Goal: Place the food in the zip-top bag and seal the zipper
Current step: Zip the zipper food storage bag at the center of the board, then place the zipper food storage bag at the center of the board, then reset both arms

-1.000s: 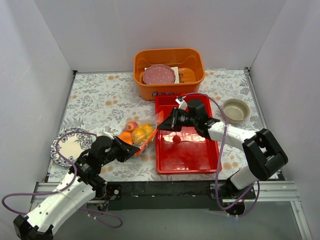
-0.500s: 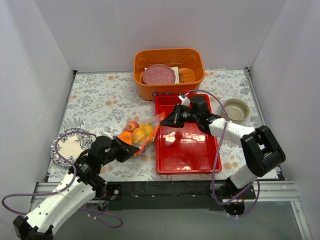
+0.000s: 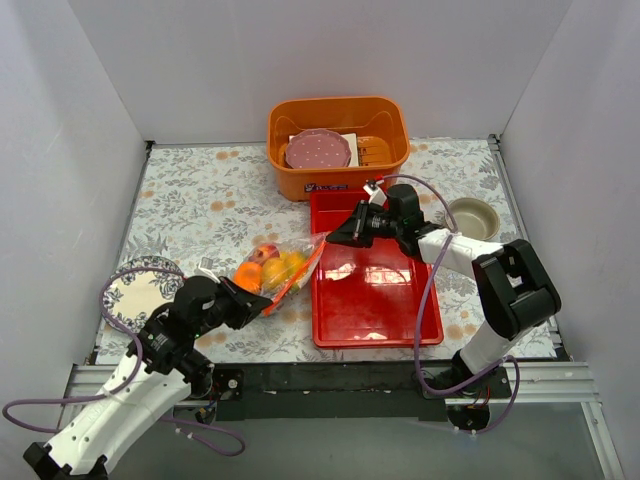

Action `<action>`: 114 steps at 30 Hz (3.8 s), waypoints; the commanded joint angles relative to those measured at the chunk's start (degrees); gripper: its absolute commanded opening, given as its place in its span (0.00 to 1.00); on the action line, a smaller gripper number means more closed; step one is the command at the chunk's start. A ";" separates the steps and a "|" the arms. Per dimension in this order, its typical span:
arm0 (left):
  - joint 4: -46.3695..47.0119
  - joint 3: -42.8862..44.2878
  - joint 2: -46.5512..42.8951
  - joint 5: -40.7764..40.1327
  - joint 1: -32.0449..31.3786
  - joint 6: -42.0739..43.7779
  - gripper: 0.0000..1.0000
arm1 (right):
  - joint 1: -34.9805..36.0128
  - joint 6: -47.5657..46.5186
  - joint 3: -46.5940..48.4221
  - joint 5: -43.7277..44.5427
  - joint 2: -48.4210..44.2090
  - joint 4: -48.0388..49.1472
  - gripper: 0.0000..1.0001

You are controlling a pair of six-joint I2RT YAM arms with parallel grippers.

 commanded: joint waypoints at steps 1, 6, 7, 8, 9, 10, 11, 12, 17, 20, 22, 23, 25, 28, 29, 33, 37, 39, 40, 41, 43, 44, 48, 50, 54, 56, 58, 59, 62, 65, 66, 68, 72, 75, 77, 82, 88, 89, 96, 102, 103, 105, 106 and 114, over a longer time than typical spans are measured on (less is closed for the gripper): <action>-7.26 2.74 -2.28 -0.97 -0.04 -4.88 0.00 | -2.85 0.04 3.13 1.66 1.08 6.71 0.06; -7.97 3.36 -2.90 -1.59 -0.04 -5.06 0.00 | -3.11 0.74 3.84 1.14 2.22 7.67 0.06; -8.14 3.45 -2.90 -1.77 -0.04 -4.88 0.00 | -3.20 0.92 3.75 1.05 2.48 8.02 0.06; -8.23 3.53 -2.73 -1.77 -0.04 -4.88 0.00 | -3.20 1.09 3.58 0.96 2.57 8.20 0.06; -8.15 3.62 -2.81 -1.85 -0.04 -4.80 0.00 | -3.29 1.18 3.57 0.87 2.66 8.29 0.06; -8.15 3.62 -2.73 -1.85 -0.04 -4.79 0.00 | -3.20 1.18 3.57 0.96 2.84 8.29 0.06; -8.15 3.54 -2.81 -1.85 -0.04 -4.79 0.00 | -3.38 1.18 3.49 0.96 2.84 8.29 0.07; -8.06 3.53 -2.73 -1.85 -0.04 -4.71 0.00 | -3.46 1.18 3.49 1.13 2.93 8.38 0.10; -4.81 3.71 -2.38 -1.33 -0.04 -1.90 0.00 | -3.64 -6.09 5.33 6.29 1.09 -1.14 0.59; -3.93 3.89 -1.50 -1.24 -0.04 -1.11 0.00 | -3.64 -13.22 7.18 12.80 -2.95 -11.96 0.70; -2.35 3.71 -0.79 -0.71 -0.04 -0.84 0.00 | -3.73 -15.86 7.18 19.75 -6.82 -15.42 0.73; -1.56 3.28 -0.53 0.16 -0.04 -0.40 0.00 | -3.73 -17.61 7.18 22.55 -7.96 -18.14 0.74; 1.34 2.66 0.78 1.13 -0.04 0.21 0.00 | -3.90 -18.85 6.74 23.89 -10.86 -20.00 0.74; 5.20 2.39 3.86 3.67 -0.04 2.06 0.00 | -3.82 -20.26 5.17 25.65 -13.85 -23.52 0.74; 6.26 2.57 5.09 4.20 -0.04 2.84 0.00 | -3.82 -20.70 4.72 26.79 -14.38 -24.22 0.74; 11.53 4.06 10.45 8.16 -0.04 6.10 0.00 | -4.26 -20.88 1.73 27.24 -17.11 -25.98 0.74; 13.91 7.04 16.86 12.64 -0.04 12.68 0.00 | -4.52 -20.70 -1.08 26.98 -18.69 -26.51 0.74; 16.02 8.36 18.80 13.96 -0.04 14.27 0.00 | -4.43 -20.53 -2.40 27.06 -19.66 -26.34 0.74; 16.98 9.41 19.59 15.18 -0.04 14.97 0.00 | -4.43 -20.53 -2.84 27.06 -19.92 -26.42 0.74; 18.12 9.86 21.08 15.72 -0.04 15.24 0.00 | -4.43 -20.53 -3.10 27.15 -20.19 -26.51 0.74; 20.41 10.91 22.67 16.25 -0.04 15.42 0.00 | -4.43 -20.61 -4.07 27.41 -20.98 -26.77 0.75; 21.64 11.96 24.07 17.03 -0.04 15.94 0.00 | -4.52 -20.61 -4.51 27.68 -21.50 -26.86 0.76; 22.27 13.11 27.24 19.85 -0.04 17.61 0.00 | -4.87 -21.40 -5.39 28.82 -22.47 -28.71 0.76; 20.96 13.55 28.03 21.08 0.04 20.49 0.01 | -5.22 -22.10 -5.48 29.69 -23.26 -30.02 0.77; 12.97 17.58 29.53 17.41 0.04 27.78 0.26 | -5.92 -23.69 -5.74 31.45 -24.84 -32.04 0.79; 7.89 20.31 30.58 15.99 0.04 31.49 0.42 | -6.62 -24.30 -5.74 32.25 -25.46 -32.75 0.80; 4.27 24.26 31.81 12.92 0.04 36.06 0.56 | -7.24 -25.27 -5.83 32.60 -25.73 -33.89 0.80; 1.99 25.15 31.99 11.87 0.04 37.03 0.62 | -7.68 -25.53 -6.18 32.77 -26.07 -34.07 0.80; 0.91 27.52 31.29 10.10 0.04 38.80 0.79 | -8.99 -26.41 -6.79 32.95 -26.60 -34.42 0.81; 1.43 28.84 30.41 10.19 0.04 38.80 0.95 | -10.49 -27.82 -6.89 33.13 -26.69 -35.74 0.81; 1.43 29.19 30.32 9.93 0.04 38.97 0.98 | -10.93 -28.26 -6.80 33.13 -26.78 -36.18 0.81; 0.39 31.04 30.76 8.26 0.04 40.46 0.98 | -12.25 -29.49 -6.71 33.30 -27.30 -37.23 0.81; -2.08 37.10 33.74 6.24 0.04 44.77 0.98 | -13.92 -31.86 -6.27 33.83 -28.62 -38.38 0.84; -2.61 41.67 36.72 3.87 0.22 48.54 0.98 | -14.89 -33.71 -5.66 34.27 -29.15 -39.52 0.86; -1.74 44.21 38.05 1.94 0.74 50.13 0.98 | -15.42 -34.58 -5.13 34.45 -29.50 -40.05 0.86; 2.74 47.39 42.79 4.37 9.69 51.28 0.98 | -16.29 -35.55 -5.13 34.62 -31.17 -40.31 0.87; 7.05 46.08 48.33 11.33 28.33 49.96 0.98 | -18.84 -36.70 -3.02 39.01 -32.14 -41.89 0.87; 8.02 45.55 48.69 10.02 29.65 50.14 0.98 | -19.45 -37.05 -2.58 38.93 -32.23 -41.89 0.87; 15.59 41.06 50.97 6.48 30.01 51.54 0.98 | -24.47 -39.15 -1.09 37.17 -31.62 -40.66 0.89; 16.46 37.03 51.51 2.55 29.93 50.84 0.98 | -24.56 -41.09 -2.14 37.17 -31.62 -39.26 0.90; 17.25 36.32 51.16 1.84 29.93 50.75 0.98 | -24.56 -40.92 -2.23 35.60 -31.18 -39.26 0.90; 18.48 33.86 50.19 0.87 30.01 50.58 0.98 | -24.65 -40.83 -2.31 33.93 -30.65 -38.65 0.90; 19.88 33.16 49.75 1.04 29.93 50.92 0.98 | -24.65 -40.57 -2.58 33.48 -30.65 -38.38 0.90; 26.66 26.92 47.90 -5.79 30.01 51.01 0.98 | -24.56 -38.54 -4.69 33.29 -31.61 -33.55 0.95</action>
